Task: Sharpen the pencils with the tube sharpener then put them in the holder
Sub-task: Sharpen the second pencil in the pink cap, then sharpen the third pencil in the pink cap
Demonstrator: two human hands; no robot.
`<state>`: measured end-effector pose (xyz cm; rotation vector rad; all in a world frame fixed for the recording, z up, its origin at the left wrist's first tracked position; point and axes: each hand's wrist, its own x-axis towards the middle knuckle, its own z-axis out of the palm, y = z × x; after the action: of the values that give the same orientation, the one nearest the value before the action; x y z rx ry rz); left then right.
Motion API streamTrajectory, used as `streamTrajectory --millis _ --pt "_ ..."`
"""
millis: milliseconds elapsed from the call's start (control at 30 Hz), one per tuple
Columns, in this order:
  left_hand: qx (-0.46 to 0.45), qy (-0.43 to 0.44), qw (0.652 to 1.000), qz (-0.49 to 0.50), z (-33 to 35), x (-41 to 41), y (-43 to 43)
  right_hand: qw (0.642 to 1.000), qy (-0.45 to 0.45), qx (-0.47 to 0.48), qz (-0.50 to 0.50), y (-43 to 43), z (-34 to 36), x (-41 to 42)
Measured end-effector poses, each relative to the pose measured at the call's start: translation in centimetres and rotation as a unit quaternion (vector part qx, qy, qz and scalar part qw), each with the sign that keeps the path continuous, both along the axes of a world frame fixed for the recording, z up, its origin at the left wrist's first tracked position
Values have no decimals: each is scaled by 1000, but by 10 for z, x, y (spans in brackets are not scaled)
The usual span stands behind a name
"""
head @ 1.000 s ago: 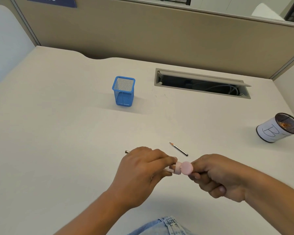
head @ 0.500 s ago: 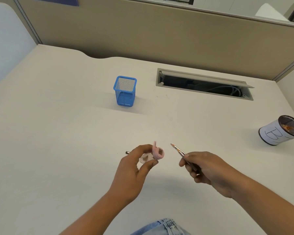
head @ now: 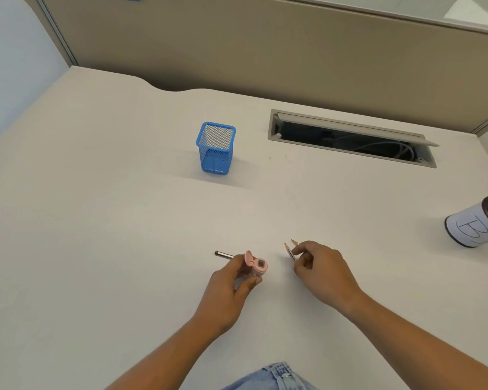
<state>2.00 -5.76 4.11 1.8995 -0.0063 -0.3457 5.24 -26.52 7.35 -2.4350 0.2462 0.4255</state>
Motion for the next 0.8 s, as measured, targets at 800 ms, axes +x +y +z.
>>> streamTrajectory --millis 800 --pt "-7 -157 984 -82 97 0 18 933 -300 43 192 4 95 -42"
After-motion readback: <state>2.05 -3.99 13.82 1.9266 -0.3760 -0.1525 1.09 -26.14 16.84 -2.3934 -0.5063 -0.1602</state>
